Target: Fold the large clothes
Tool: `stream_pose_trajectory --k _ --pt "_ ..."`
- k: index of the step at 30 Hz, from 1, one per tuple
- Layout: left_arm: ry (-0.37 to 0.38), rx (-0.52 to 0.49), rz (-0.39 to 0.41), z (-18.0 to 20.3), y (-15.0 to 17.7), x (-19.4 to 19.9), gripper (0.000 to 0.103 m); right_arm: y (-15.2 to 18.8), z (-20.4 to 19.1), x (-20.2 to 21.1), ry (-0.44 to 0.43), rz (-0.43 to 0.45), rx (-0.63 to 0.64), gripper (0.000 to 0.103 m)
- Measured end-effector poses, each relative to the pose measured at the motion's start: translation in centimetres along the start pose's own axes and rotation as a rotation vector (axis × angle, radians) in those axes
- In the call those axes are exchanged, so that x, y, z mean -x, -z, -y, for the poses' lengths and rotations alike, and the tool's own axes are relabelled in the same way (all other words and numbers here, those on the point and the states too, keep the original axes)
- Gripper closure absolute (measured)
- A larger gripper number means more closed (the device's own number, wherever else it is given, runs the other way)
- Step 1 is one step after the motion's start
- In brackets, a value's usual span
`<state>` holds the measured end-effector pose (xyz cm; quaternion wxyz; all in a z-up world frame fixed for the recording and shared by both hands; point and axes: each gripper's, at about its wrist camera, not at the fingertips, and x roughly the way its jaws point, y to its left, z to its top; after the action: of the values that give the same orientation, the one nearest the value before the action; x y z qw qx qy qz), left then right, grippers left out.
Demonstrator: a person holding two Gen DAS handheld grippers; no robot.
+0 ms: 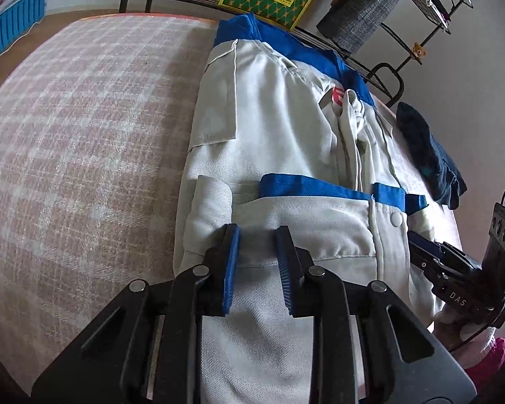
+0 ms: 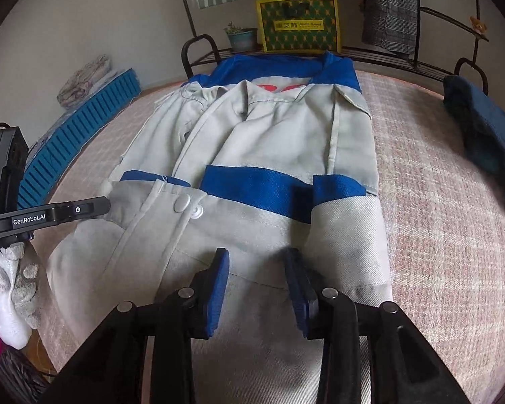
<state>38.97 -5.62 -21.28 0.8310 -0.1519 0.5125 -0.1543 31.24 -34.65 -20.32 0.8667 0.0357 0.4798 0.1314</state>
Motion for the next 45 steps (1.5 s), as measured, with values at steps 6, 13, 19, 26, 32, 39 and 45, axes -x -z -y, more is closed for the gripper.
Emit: stream_pose_trajectory --k 6,13,19,26,32,39,45 --pt "-0.018 0.012 0.108 0.2 -0.5 7.6 0.078 -0.3 -0.5 6.0 -0.018 0.069 0.000 0.067" --pt "-0.058 0.003 0.312 -0.2 -2.1 19.7 0.077 -0.6 -0.1 17.1 0.026 0.273 0.066 0.035" --pt "-0.026 -0.006 0.371 0.7 -4.6 26.5 0.065 -3.0 1.0 23.6 0.026 0.359 0.068 0.033" --pt "-0.028 -0.093 0.402 3.6 -11.3 28.1 0.042 -8.8 1.4 26.6 0.020 0.367 0.121 0.032" --pt "-0.003 -0.102 0.309 3.9 -19.4 19.7 0.042 -16.3 4.3 21.8 -0.019 0.315 0.078 0.030" --pt "0.034 -0.079 0.156 2.0 -26.7 3.6 0.042 -23.5 9.5 8.3 -0.080 0.211 -0.006 0.031" --pt "0.084 0.015 0.074 0.3 -31.2 -6.6 0.042 -27.1 13.7 -3.5 -0.119 0.105 -0.111 0.037"
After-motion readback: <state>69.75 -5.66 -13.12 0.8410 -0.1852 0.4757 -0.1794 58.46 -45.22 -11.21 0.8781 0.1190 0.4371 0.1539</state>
